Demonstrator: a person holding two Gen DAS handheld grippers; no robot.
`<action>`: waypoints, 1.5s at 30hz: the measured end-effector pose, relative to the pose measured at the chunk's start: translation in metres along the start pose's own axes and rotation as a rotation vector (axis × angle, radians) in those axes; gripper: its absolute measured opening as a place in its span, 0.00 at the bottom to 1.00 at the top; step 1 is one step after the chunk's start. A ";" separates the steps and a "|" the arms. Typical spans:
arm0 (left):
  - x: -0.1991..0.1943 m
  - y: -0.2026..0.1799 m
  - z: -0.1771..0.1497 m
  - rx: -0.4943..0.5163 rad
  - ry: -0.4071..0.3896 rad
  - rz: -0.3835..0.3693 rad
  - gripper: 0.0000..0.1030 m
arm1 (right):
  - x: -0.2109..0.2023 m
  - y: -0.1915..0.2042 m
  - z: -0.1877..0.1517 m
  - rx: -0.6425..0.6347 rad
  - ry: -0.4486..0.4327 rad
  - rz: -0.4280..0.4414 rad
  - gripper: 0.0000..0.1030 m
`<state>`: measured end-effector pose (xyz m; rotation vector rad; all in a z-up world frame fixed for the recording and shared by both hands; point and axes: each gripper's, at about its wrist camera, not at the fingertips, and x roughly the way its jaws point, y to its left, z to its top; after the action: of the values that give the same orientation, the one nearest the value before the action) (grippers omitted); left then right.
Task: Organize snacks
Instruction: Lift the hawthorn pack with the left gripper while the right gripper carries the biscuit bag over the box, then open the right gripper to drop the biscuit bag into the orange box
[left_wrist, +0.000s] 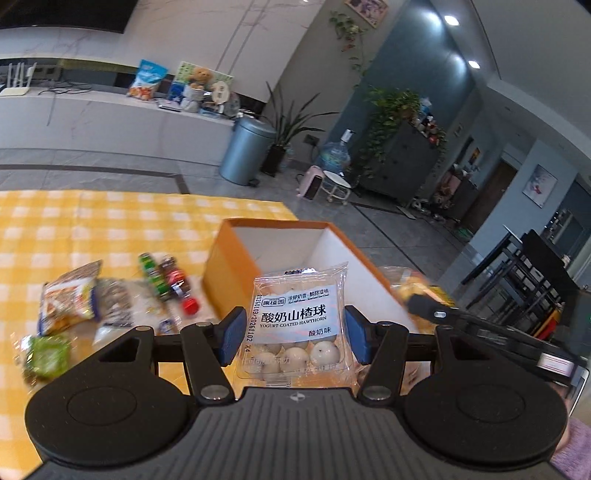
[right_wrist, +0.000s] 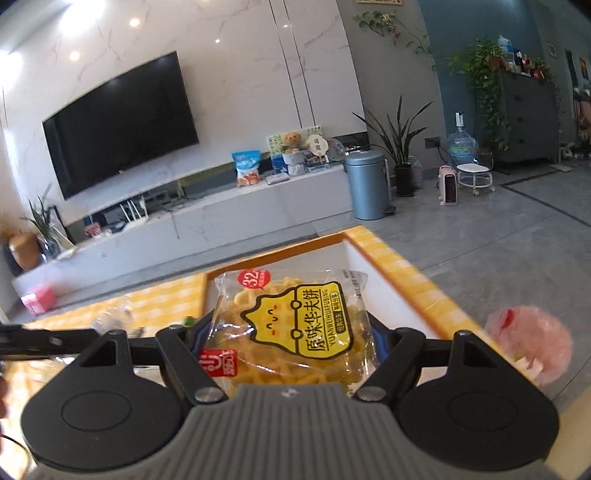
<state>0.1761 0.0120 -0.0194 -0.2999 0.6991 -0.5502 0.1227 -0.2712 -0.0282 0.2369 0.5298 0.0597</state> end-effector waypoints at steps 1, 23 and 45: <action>0.005 -0.002 0.002 0.002 0.000 -0.006 0.63 | 0.008 -0.004 0.003 0.009 0.012 -0.007 0.73; 0.061 -0.019 0.009 0.007 0.034 -0.098 0.63 | 0.107 -0.023 0.000 -0.122 0.250 -0.120 0.73; 0.062 -0.043 0.027 0.075 -0.004 -0.032 0.64 | 0.093 -0.031 -0.007 -0.021 0.248 -0.086 0.97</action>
<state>0.2172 -0.0563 -0.0134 -0.2421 0.6692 -0.6045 0.1993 -0.2889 -0.0873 0.1869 0.7853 0.0106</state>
